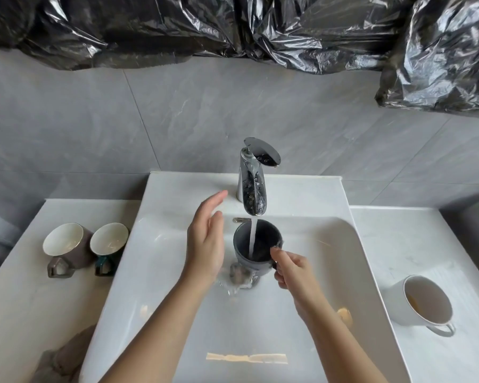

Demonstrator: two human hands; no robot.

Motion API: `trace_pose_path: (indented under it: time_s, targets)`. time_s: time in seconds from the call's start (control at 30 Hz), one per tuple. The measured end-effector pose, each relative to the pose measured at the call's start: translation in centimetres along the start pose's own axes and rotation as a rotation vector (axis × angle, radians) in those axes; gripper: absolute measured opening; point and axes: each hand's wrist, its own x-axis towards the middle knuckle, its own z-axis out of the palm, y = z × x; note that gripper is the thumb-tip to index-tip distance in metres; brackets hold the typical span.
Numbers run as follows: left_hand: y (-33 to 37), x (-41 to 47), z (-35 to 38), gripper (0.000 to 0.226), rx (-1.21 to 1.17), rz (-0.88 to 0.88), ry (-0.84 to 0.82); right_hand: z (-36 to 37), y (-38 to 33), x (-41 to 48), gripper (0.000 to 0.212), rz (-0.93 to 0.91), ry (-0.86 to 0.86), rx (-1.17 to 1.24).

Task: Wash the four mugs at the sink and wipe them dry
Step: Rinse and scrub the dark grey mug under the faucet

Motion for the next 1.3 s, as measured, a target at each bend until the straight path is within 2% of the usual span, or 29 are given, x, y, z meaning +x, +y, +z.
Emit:
trace_pose_path:
  time_s: [0.17,0.27,0.4,0.57,0.63,0.7,0.77,0.83,0.87,0.9,0.97,1.03,1.13,1.3]
  targets:
    - [3.0,1.0,0.7,0.056,0.233,0.391,-0.067,0.4,-0.4,-0.4,0.059,0.022,-0.034,0.013]
    - [4.5,1.8,1.5,0.063,0.442,0.538,-0.151,0.3,-0.3,-0.8,0.057,0.026,-0.038,0.022]
    - [5.3,2.4,2.2,0.066,0.685,0.608,-0.229,0.4,-0.4,-1.3,0.06,0.029,-0.04,0.046]
    - [4.9,2.6,2.1,0.066,0.877,0.669,-0.206,0.2,-0.1,-1.6,0.058,0.013,-0.035,0.041]
    - [4.6,2.3,2.0,0.063,0.889,0.705,-0.223,0.1,0.1,-1.7,0.057,-0.015,-0.033,0.021]
    - [4.4,1.9,1.8,0.064,0.787,0.697,-0.258,-0.1,0.3,-1.8,0.057,-0.059,-0.042,0.007]
    - [3.5,0.7,0.9,0.062,0.582,0.577,-0.234,-0.4,0.6,-2.0,0.053,-0.108,-0.075,-0.007]
    - [1.9,-1.2,-0.4,0.05,0.409,0.393,-0.046,-0.6,0.5,-2.5,0.047,-0.168,-0.106,-0.052]
    - [0.9,-2.0,-1.3,0.04,0.37,0.25,0.036,-0.6,0.6,-2.7,0.048,-0.208,-0.113,-0.089]
    - [0.2,-2.6,-2.0,0.029,0.343,0.062,0.05,-0.6,0.8,-2.8,0.052,-0.255,-0.106,-0.134]
    - [-0.5,-3.0,-2.5,0.02,0.282,-0.348,-0.111,-0.5,1.3,-2.9,0.051,-0.349,-0.095,-0.213]
    - [-0.4,-3.0,-2.5,0.033,0.202,-0.622,-0.295,-0.2,1.6,-3.2,0.045,-0.417,-0.097,-0.25]
    - [-0.5,-3.3,-2.5,0.036,0.151,-0.702,-0.405,0.1,2.7,-3.0,0.042,-0.544,-0.089,-0.332]
    - [-1.7,-4.2,-2.7,0.029,0.104,-0.662,-0.403,-0.2,4.2,-2.5,0.035,-0.751,-0.059,-0.5]
